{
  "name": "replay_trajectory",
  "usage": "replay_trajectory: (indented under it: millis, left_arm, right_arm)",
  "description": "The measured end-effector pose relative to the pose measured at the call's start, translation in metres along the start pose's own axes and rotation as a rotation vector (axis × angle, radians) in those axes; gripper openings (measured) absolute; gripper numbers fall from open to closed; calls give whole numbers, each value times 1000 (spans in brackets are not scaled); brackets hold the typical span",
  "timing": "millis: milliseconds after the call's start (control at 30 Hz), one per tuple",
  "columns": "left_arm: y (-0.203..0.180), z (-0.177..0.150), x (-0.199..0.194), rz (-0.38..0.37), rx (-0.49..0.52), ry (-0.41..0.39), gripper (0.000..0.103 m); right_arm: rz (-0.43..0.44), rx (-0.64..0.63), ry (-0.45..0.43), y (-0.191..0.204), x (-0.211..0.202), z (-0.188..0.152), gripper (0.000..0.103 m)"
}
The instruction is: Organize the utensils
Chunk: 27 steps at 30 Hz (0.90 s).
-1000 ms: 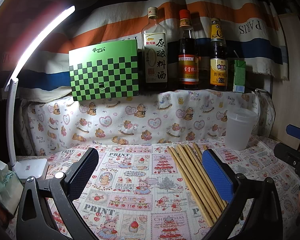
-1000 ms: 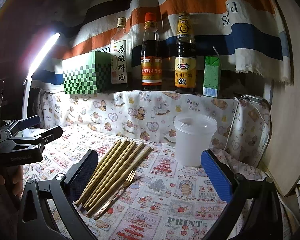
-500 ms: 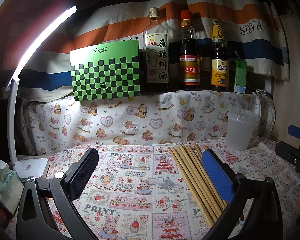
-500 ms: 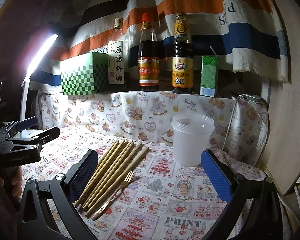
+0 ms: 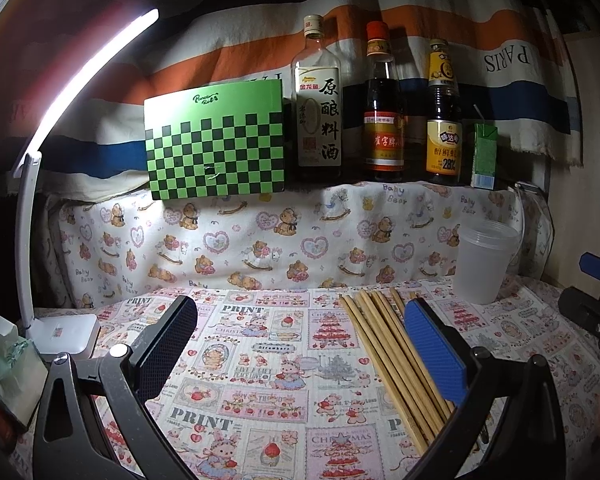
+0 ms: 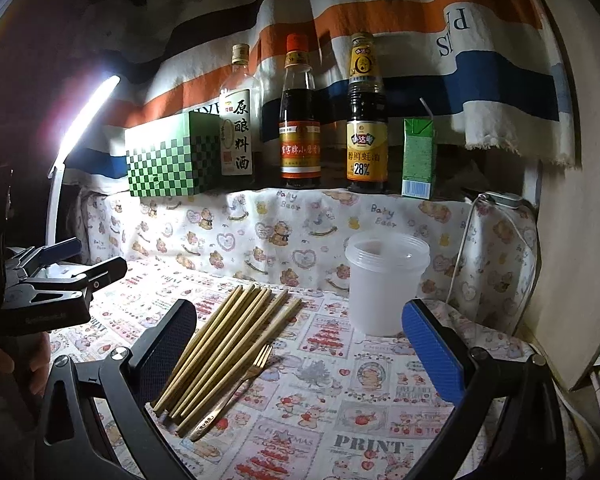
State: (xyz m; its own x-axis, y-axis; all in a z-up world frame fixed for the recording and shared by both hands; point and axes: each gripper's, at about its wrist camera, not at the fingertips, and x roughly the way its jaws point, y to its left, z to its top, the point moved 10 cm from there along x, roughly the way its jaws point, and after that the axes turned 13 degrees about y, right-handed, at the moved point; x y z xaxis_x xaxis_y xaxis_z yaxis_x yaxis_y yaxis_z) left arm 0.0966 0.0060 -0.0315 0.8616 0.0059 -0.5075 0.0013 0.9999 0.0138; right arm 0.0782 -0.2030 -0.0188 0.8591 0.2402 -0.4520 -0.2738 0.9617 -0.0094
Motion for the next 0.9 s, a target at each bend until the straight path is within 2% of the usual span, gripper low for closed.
replay_trajectory:
  millis: [200, 333, 567, 767, 900]
  left_arm:
    - [4, 2, 1, 2, -17, -4, 103]
    - [5, 3, 2, 6, -18, -4, 103]
    - [4, 4, 1, -12, -19, -9, 103]
    - [5, 4, 1, -3, -24, -8, 103]
    - [5, 6, -3, -39, -29, -27, 103]
  right_arm:
    - [-15, -18, 10, 5, -1, -2, 103]
    - [39, -2, 18, 4, -1, -4, 103]
    - [-67, 11, -46, -4, -10, 4, 103]
    - [-112, -62, -51, 7, -17, 11, 103]
    - [-126, -97, -36, 19, -23, 12, 103]
